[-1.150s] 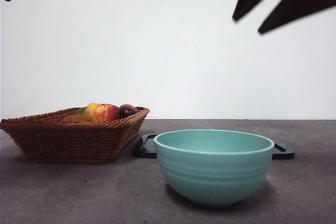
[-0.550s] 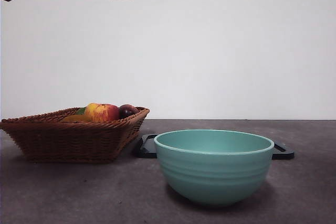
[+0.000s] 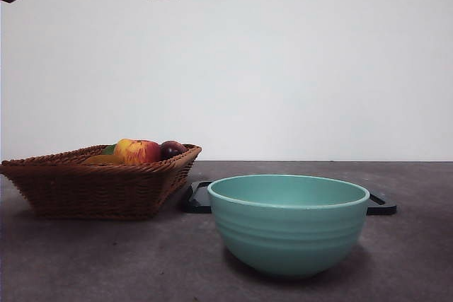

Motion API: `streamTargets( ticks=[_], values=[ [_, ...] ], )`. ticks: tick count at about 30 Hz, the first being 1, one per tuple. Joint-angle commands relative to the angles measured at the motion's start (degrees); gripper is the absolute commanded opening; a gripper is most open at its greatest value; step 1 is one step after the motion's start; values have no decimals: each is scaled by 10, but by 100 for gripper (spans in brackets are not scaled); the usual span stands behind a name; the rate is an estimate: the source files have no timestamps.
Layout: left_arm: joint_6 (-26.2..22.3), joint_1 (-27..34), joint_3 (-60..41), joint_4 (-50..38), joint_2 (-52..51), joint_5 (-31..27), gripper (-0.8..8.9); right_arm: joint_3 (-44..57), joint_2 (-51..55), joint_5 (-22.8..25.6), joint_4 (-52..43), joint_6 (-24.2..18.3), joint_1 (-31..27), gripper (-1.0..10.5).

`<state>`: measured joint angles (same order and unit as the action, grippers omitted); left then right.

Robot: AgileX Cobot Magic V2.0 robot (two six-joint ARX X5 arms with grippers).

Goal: Pick up the wifruite, put it on the bowl, pick up the plate, put it on desk

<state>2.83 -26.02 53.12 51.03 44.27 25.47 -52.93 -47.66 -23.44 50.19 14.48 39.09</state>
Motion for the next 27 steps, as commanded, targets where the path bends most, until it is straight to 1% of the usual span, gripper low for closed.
streamTargets(
  ticks=[1, 7, 8, 9, 10, 14, 17, 27],
  values=[
    [-7, -3, 6, -2, 3, 2, 403, -8, -3, -2, -4, -13, 5, 245],
    [-7, -3, 6, 4, 3, 2, 400, -8, -3, -1, -4, -15, 5, 244],
    [-7, -3, 6, 4, 3, 2, 388, -8, -3, -1, -4, -15, 5, 244],
    [-7, -3, 6, 4, 3, 2, 350, -8, -3, -2, -4, -15, 5, 243],
    [-7, -3, 6, 4, 3, 2, 282, -8, -3, -2, -4, -15, 5, 232],
    [-7, -3, 6, 4, 3, 2, 13, -8, -3, -2, -4, -21, 5, 14],
    [-7, -3, 6, 4, 3, 2, 8, -8, -3, -2, -4, -30, 5, 5],
    [-7, -3, 6, 4, 3, 2, 8, -8, -3, -2, -5, -30, 5, 5]
  ],
)
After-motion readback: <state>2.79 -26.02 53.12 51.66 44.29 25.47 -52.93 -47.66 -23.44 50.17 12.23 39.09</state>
